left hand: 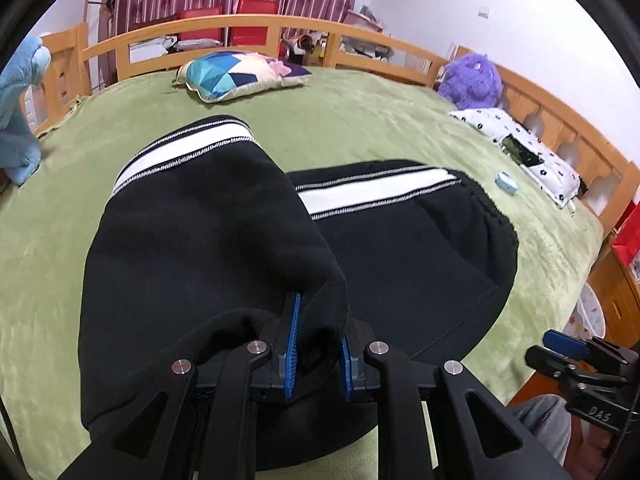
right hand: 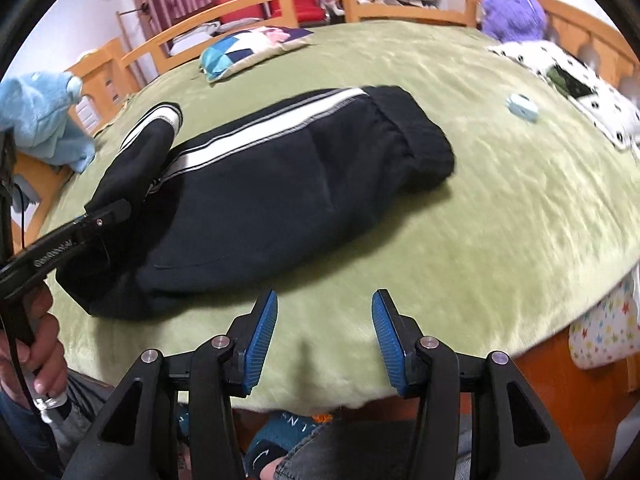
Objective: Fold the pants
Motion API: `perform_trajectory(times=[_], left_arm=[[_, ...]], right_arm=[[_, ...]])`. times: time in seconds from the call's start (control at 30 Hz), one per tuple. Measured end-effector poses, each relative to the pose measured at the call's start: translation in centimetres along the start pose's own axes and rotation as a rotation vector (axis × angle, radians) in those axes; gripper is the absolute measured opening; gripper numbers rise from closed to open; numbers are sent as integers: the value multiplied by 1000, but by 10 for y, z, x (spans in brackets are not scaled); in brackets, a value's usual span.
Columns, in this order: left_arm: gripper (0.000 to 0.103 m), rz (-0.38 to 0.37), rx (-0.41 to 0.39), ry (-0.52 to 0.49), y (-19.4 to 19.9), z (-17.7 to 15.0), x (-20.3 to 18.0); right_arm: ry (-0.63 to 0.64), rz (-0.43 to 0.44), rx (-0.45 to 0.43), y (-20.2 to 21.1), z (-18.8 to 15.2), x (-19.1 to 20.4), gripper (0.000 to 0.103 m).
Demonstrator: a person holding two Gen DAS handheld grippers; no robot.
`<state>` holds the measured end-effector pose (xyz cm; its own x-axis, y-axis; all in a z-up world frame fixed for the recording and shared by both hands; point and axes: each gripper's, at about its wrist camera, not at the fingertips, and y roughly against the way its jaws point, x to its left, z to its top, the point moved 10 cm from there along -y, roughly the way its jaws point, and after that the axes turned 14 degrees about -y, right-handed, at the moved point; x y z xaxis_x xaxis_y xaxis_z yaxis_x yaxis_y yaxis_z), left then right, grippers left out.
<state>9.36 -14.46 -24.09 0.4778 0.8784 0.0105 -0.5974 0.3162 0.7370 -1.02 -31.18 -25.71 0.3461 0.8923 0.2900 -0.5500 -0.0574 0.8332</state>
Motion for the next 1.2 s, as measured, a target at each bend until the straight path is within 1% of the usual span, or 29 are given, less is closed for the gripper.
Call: perform_trajectory(times=[0.07, 0.1, 0.17, 0.23, 0.27, 0.3, 0.33, 0.4, 0.47, 0.63, 0.8, 0.9, 0.93, 1.03, 1.07, 1.1, 1.13, 1.2], left_arm=[[24, -36, 35, 18, -2, -4, -1], [31, -62, 45, 29, -1, -5, -2], [33, -117, 50, 55, 3, -5, -3], [34, -122, 30, 62, 17, -5, 1], [37, -119, 19, 60, 21, -4, 2], [46, -112, 9, 59, 26, -3, 5], [52, -94, -15, 61, 36, -3, 11], [53, -77, -45, 65, 49, -2, 22], [53, -57, -51, 76, 58, -3, 35], [53, -3, -51, 110, 68, -13, 65], [53, 19, -39, 167, 70, -31, 93], [53, 61, -25, 197, 69, -43, 114], [53, 72, -21, 207, 68, -47, 120], [53, 78, -24, 243, 68, -58, 138], [53, 74, -30, 261, 68, -61, 144], [53, 70, -34, 271, 68, -63, 147], [54, 63, -41, 287, 68, -65, 152], [55, 48, -52, 312, 66, -68, 158]], right_arm=[[-14, 8, 3, 0, -3, -4, 49], [-24, 22, 9, 0, -3, -4, 50], [-43, 72, 38, -3, -5, 0, 50], [-41, 117, 69, -7, -8, 10, 50], [-34, 137, 81, -8, -10, 17, 50], [-24, 154, 92, -10, -12, 25, 50], [-16, 164, 101, -11, -13, 31, 50], [10, 184, 124, -14, -17, 48, 50], [43, 201, 140, -17, -22, 67, 50], [108, 217, 168, -22, -36, 106, 50], [161, 204, 180, -28, -47, 130, 50], [179, 217, 178, -25, -48, 142, 50], [186, 233, 164, -20, -47, 145, 50], [176, 306, 85, -3, -29, 154, 50], [161, 347, 59, 3, -20, 158, 50], [151, 375, 49, 5, -15, 161, 52], [129, 400, 44, 4, -7, 165, 56], [88, 425, 42, -3, 5, 170, 59]])
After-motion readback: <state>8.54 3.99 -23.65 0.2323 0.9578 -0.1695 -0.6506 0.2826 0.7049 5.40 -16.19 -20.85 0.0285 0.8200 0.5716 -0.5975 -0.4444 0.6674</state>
